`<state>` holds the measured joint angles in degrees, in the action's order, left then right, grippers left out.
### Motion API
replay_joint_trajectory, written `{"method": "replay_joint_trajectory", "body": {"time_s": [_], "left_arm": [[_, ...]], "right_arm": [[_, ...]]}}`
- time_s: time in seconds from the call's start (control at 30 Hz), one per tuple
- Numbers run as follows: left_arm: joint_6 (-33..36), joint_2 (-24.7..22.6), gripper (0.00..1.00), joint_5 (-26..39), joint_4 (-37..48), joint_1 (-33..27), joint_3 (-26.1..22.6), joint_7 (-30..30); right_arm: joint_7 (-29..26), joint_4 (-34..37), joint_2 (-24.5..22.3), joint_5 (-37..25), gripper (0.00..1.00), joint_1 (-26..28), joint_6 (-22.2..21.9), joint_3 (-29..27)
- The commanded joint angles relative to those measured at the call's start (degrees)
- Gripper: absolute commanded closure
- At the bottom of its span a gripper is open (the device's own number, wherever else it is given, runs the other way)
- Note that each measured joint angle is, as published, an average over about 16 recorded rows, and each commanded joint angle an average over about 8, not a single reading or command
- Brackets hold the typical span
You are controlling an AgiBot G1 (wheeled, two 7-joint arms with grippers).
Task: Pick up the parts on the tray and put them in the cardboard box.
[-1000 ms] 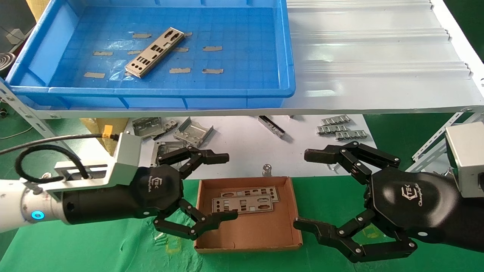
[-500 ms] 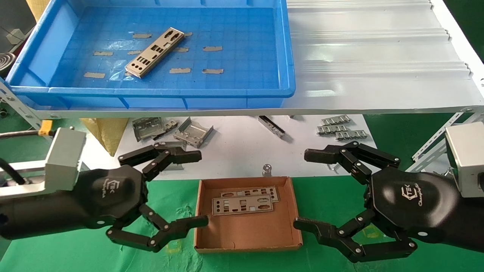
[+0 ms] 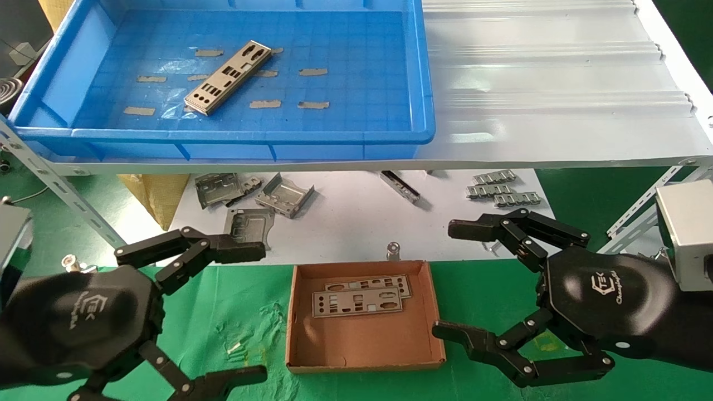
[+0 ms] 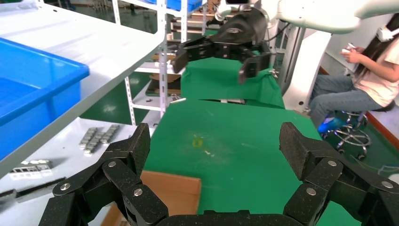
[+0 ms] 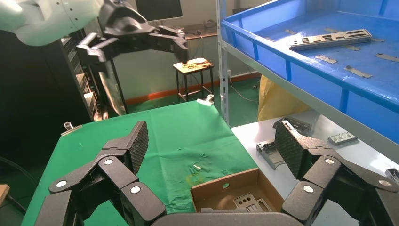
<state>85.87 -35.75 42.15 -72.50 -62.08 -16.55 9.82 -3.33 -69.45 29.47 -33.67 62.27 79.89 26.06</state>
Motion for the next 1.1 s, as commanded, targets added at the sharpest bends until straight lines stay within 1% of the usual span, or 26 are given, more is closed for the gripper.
{"method": "replay_joint_trajectory", "body": {"time_s": [0.03,0.17,1.1], "left_arm": [[-0.2,1.2,0.0,-0.5,-2.0,0.8,0.8,1.2],[-0.3,2.0,0.0,-0.9,-3.5,1.3,1.4,1.7],[-0.2,0.8,0.0,-0.4,-1.3,0.6,0.6,1.0]], "right_arm": [[0.0,0.0,0.0,0.0,0.0,0.0,0.0,0.0],[0.0,0.0,0.0,0.0,0.0,0.0,0.0,0.0],[0.0,0.0,0.0,0.0,0.0,0.0,0.0,0.0]]}}
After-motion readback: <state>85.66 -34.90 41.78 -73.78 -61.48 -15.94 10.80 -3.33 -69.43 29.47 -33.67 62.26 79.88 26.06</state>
